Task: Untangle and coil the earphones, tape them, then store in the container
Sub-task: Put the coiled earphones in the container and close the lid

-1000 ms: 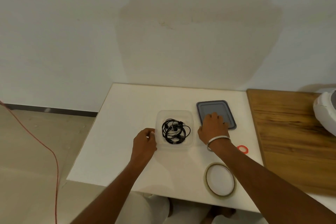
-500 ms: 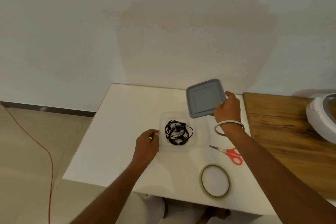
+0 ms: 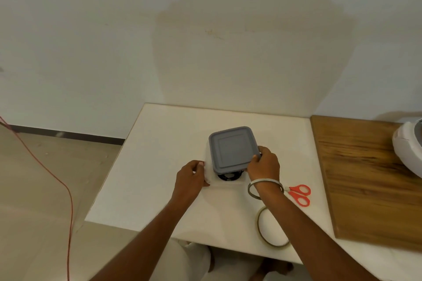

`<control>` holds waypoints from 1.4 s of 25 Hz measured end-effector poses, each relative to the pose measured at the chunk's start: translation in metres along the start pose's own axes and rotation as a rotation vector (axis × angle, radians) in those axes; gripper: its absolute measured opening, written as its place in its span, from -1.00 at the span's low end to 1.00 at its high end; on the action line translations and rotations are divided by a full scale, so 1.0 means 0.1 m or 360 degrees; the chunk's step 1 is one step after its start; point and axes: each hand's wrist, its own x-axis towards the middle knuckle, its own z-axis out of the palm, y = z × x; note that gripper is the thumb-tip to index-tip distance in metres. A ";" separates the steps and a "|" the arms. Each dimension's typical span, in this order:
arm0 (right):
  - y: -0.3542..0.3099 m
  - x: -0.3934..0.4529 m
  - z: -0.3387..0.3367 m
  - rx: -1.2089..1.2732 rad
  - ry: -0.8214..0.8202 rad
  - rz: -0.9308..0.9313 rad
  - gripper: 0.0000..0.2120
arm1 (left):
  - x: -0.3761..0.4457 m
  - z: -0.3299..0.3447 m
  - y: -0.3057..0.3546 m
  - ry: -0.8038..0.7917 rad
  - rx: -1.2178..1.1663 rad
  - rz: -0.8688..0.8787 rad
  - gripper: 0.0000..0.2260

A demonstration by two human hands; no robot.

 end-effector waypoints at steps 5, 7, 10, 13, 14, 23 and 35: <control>0.04 -0.08 -0.01 -0.0250 0.0030 -0.0158 -0.74 | -0.01 0.01 0.02 -0.0027 -0.0040 0.0000 -0.75; 0.06 -0.11 -0.05 -0.0262 0.0010 -0.0112 -0.74 | -0.02 0.01 0.02 -0.0058 -0.0065 -0.0006 -0.73; 0.10 -0.17 -0.09 -0.0293 -0.0026 -0.0120 -0.72 | -0.03 0.02 0.02 -0.0087 -0.0102 -0.0012 -0.69; 0.12 -0.22 -0.09 -0.0339 -0.0065 -0.0140 -0.71 | -0.02 0.02 0.01 -0.0073 -0.0068 0.0015 -0.65; 0.12 -0.24 -0.11 -0.0372 -0.0075 -0.0152 -0.70 | -0.02 0.02 0.00 -0.0068 -0.0055 0.0021 -0.63; 0.25 -0.23 -0.17 0.0066 -0.0276 0.0063 -0.68 | -0.02 -0.01 -0.03 -0.0096 -0.0056 0.0048 -0.60; 0.33 -0.14 -0.34 0.0554 -0.0655 0.0160 -0.74 | 0.01 -0.07 -0.06 -0.0261 -0.0202 0.0089 -0.54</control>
